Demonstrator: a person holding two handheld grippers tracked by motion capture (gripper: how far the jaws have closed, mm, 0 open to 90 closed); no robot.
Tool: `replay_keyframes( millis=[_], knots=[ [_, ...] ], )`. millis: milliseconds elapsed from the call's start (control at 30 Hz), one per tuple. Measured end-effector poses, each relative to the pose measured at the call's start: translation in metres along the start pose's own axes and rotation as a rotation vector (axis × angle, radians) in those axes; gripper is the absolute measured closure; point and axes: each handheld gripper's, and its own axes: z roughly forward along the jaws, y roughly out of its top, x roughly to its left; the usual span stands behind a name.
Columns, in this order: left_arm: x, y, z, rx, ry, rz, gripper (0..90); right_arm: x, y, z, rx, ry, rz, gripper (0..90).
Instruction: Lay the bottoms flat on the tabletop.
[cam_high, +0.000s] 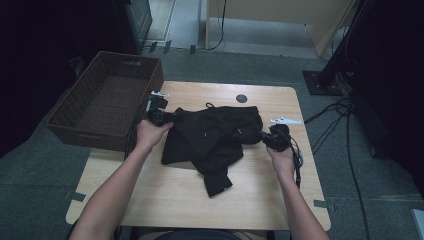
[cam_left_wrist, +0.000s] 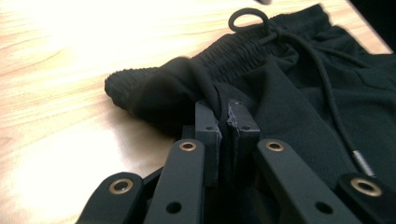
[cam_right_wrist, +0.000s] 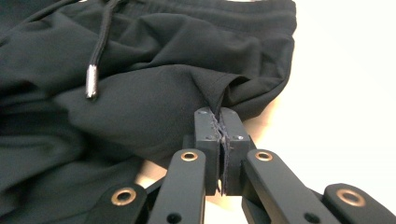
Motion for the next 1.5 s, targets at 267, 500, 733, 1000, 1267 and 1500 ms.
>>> replay_keyframes(
  millis=[267,500,733,1000,1267,1500],
  knots=[
    [0.011,0.000,0.031,0.050,0.015,-0.022,85.6,-0.026,0.009,0.023,0.055,-0.018,0.035,88.1],
    [0.026,-0.003,0.039,0.054,0.114,-0.085,84.8,-0.045,0.012,0.029,0.081,-0.094,0.061,86.6],
    [0.020,-0.004,0.039,0.093,0.066,-0.038,66.0,-0.037,0.009,0.028,0.059,-0.074,0.048,66.5],
    [0.004,-0.001,0.018,0.092,0.039,0.004,46.0,-0.012,0.010,0.003,0.004,-0.002,-0.009,55.4],
    [-0.011,-0.016,-0.002,0.056,0.024,0.060,44.2,0.012,-0.003,-0.008,-0.016,0.074,-0.030,56.0],
    [-0.029,-0.030,-0.026,0.020,-0.002,0.099,44.1,0.032,-0.011,-0.002,0.014,0.127,-0.045,65.4]
  ],
)
